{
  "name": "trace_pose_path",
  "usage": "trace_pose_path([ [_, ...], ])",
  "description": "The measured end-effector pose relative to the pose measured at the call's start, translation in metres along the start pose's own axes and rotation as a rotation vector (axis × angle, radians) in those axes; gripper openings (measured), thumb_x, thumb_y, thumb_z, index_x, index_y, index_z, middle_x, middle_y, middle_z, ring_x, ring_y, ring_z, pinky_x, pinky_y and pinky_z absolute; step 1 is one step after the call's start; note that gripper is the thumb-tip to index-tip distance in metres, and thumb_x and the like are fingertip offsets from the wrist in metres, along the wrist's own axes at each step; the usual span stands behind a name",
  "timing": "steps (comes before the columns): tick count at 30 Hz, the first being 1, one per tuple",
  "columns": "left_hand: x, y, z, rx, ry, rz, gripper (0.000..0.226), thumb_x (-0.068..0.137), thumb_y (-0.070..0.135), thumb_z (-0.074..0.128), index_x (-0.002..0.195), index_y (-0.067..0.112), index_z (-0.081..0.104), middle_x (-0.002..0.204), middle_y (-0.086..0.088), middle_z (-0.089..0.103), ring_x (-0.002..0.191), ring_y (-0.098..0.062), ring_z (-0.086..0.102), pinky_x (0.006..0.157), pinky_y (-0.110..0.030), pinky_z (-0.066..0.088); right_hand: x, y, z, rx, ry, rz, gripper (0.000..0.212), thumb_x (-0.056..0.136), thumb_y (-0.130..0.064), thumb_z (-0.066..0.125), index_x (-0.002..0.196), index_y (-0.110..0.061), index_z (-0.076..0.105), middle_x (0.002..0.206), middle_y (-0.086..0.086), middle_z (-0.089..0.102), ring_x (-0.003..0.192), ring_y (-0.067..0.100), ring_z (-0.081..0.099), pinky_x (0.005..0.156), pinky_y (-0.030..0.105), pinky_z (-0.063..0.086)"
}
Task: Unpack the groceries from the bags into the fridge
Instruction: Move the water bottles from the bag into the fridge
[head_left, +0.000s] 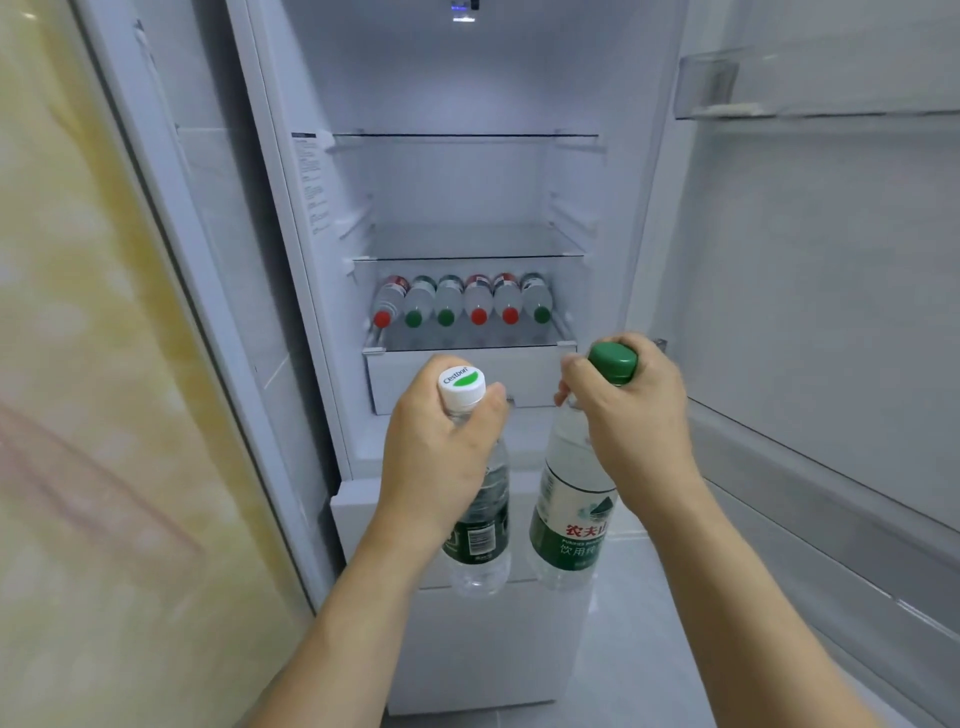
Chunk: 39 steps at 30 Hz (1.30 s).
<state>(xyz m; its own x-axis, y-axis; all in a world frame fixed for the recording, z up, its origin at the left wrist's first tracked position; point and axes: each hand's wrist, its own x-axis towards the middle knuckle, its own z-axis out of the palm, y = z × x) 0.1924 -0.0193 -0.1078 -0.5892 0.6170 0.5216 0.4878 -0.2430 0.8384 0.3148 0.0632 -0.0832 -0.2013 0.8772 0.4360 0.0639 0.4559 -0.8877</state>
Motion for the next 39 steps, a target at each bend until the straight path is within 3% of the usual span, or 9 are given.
trace_pose_path([
  [7,0.052,-0.033,0.017,0.024,0.011,-0.027,0.017,0.088,0.024,0.068,0.082,0.024,0.052,0.074,-0.008,0.064,0.071,-0.028,0.064,0.067,-0.043,0.053,0.060,0.027,0.029,0.029,-0.021,-0.007,0.015,0.086,-0.024,0.064,0.081,-0.011,0.058,0.071,0.005,0.067,0.069,0.020,0.064,0.067,0.036,0.053],
  [12,0.096,-0.053,0.027,0.025,0.074,-0.038,0.018,0.089,0.027,0.069,0.085,0.022,0.052,0.074,0.001,0.062,0.066,-0.015,0.058,0.060,-0.023,0.049,0.107,0.044,0.054,0.039,-0.043,-0.025,0.016,0.084,-0.024,0.064,0.079,-0.010,0.058,0.073,0.007,0.066,0.062,0.017,0.055,0.059,0.028,0.045],
  [16,0.128,-0.071,0.029,-0.032,0.244,-0.079,0.021,0.089,0.026,0.070,0.086,0.017,0.051,0.067,0.011,0.054,0.058,0.000,0.049,0.055,-0.013,0.042,0.139,0.057,0.082,0.075,-0.022,-0.005,0.015,0.083,-0.026,0.066,0.078,-0.013,0.059,0.074,0.008,0.067,0.069,0.023,0.060,0.065,0.038,0.050],
  [20,0.172,-0.102,0.023,-0.182,0.435,-0.160,0.023,0.087,0.023,0.072,0.082,0.024,0.050,0.067,0.013,0.055,0.058,-0.001,0.048,0.058,-0.018,0.044,0.172,0.069,0.118,0.117,0.039,0.004,0.017,0.080,-0.023,0.066,0.070,-0.016,0.054,0.072,0.008,0.066,0.070,0.027,0.063,0.066,0.039,0.051],
  [23,0.206,-0.125,0.019,-0.277,0.405,-0.195,0.023,0.087,0.015,0.072,0.086,0.024,0.050,0.075,0.007,0.057,0.064,-0.005,0.052,0.064,-0.021,0.047,0.195,0.077,0.143,0.179,0.125,0.007,0.019,0.080,-0.014,0.066,0.069,-0.015,0.051,0.060,-0.005,0.051,0.056,0.014,0.046,0.058,0.030,0.041],
  [26,0.237,-0.141,0.018,-0.330,0.376,-0.163,0.026,0.089,0.006,0.067,0.088,0.026,0.050,0.078,0.011,0.059,0.065,0.001,0.055,0.061,-0.010,0.044,0.218,0.083,0.167,0.194,0.159,0.001,0.020,0.081,-0.014,0.067,0.070,-0.015,0.051,0.057,-0.011,0.047,0.053,0.007,0.041,0.057,0.027,0.038],
  [31,0.276,-0.165,0.019,-0.344,0.375,0.011,0.030,0.090,0.001,0.063,0.097,0.027,0.051,0.082,0.029,0.062,0.075,0.003,0.057,0.071,-0.012,0.044,0.250,0.093,0.198,0.208,0.200,-0.010,0.014,0.082,-0.018,0.068,0.076,-0.013,0.057,0.075,0.014,0.066,0.067,0.027,0.060,0.063,0.031,0.048],
  [34,0.287,-0.181,0.028,-0.288,0.406,0.122,0.035,0.090,-0.001,0.062,0.099,0.029,0.047,0.093,0.033,0.059,0.085,0.007,0.056,0.077,-0.009,0.042,0.263,0.101,0.207,0.226,0.224,-0.012,0.016,0.083,-0.015,0.068,0.076,-0.006,0.056,0.074,0.020,0.064,0.060,0.025,0.054,0.059,0.031,0.047],
  [39,0.303,-0.217,0.044,-0.149,0.494,0.299,0.031,0.090,0.005,0.062,0.099,0.028,0.044,0.108,0.004,0.052,0.101,-0.017,0.053,0.091,-0.032,0.043,0.279,0.110,0.213,0.243,0.229,-0.009,0.018,0.083,-0.011,0.068,0.072,-0.011,0.054,0.073,0.023,0.061,0.056,0.015,0.049,0.053,0.027,0.043],
])
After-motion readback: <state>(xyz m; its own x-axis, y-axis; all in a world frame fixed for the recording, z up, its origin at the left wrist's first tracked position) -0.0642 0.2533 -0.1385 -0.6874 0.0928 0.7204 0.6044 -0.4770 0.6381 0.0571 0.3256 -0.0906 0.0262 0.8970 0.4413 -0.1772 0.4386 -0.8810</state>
